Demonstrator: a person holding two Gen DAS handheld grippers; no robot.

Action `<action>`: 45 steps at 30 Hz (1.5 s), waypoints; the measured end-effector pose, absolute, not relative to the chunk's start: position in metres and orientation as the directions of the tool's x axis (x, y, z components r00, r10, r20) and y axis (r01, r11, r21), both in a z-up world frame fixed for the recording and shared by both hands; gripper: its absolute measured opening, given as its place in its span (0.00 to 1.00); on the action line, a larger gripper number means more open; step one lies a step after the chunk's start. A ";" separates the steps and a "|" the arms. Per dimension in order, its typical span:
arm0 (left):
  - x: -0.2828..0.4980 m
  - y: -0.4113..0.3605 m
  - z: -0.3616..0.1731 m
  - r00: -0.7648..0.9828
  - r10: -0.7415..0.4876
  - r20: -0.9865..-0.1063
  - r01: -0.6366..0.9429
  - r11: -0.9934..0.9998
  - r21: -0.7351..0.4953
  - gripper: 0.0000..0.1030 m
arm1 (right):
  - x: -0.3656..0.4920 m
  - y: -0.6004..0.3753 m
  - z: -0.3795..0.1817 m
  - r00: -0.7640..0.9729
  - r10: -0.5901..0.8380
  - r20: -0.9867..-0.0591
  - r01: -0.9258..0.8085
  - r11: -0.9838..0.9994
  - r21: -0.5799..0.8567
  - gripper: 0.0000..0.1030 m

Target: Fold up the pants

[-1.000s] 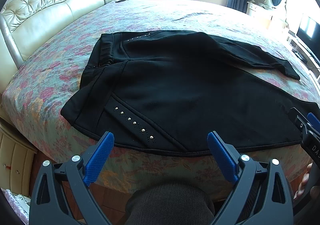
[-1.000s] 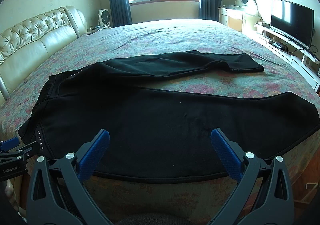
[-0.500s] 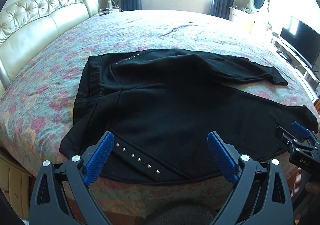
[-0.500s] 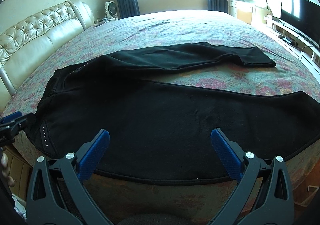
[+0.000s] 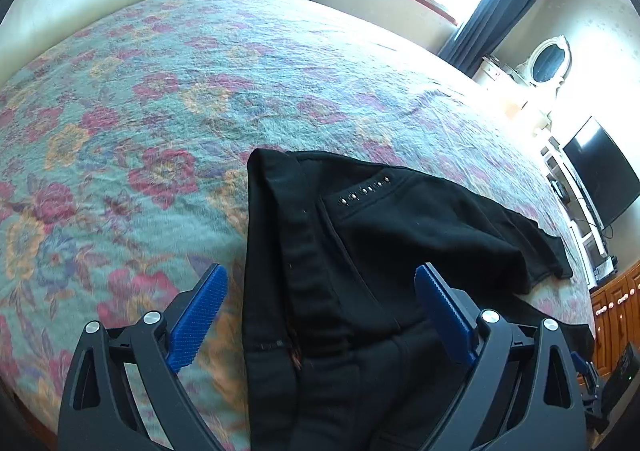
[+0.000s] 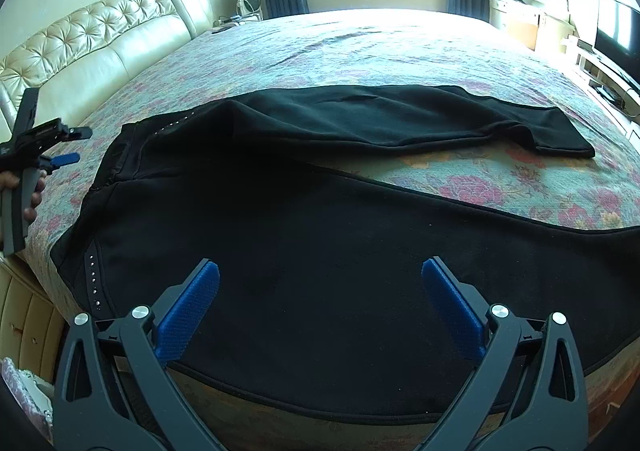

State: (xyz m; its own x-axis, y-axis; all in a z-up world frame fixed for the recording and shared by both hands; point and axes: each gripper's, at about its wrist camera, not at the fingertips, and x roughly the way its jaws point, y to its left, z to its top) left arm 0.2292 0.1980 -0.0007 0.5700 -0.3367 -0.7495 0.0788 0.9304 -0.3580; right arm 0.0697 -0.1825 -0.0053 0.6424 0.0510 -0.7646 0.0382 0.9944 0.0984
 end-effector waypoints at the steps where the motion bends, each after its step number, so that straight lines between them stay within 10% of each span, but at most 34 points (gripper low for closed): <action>1: 0.241 0.200 -0.005 0.556 -0.353 -0.753 0.088 0.925 -0.369 0.91 | 0.073 -0.181 -0.007 0.635 0.056 -0.771 0.030 0.995 0.097 0.98; 23: 0.321 0.231 -0.065 0.460 -0.552 -0.696 0.083 0.807 -0.585 0.90 | 0.103 -0.180 -0.025 0.536 0.236 -0.810 -0.076 0.970 0.233 0.98; 26: 0.320 0.225 -0.062 0.460 -0.573 -0.678 0.129 0.799 -0.587 0.11 | 0.114 -0.182 -0.016 0.547 0.271 -0.792 -0.133 0.962 0.237 0.98; 45: 0.339 0.226 -0.080 0.431 -0.565 -0.703 0.135 0.811 -0.569 0.10 | 0.400 -0.252 -0.023 0.276 0.232 -0.933 -0.551 0.833 0.044 0.89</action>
State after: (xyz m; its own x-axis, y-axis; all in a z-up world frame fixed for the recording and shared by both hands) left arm 0.3386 0.2262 -0.0801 0.4309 -0.5651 -0.7035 0.1346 0.8111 -0.5692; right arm 0.3999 -0.2521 -0.0232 0.2758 0.2318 -0.9328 -0.5512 0.8332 0.0441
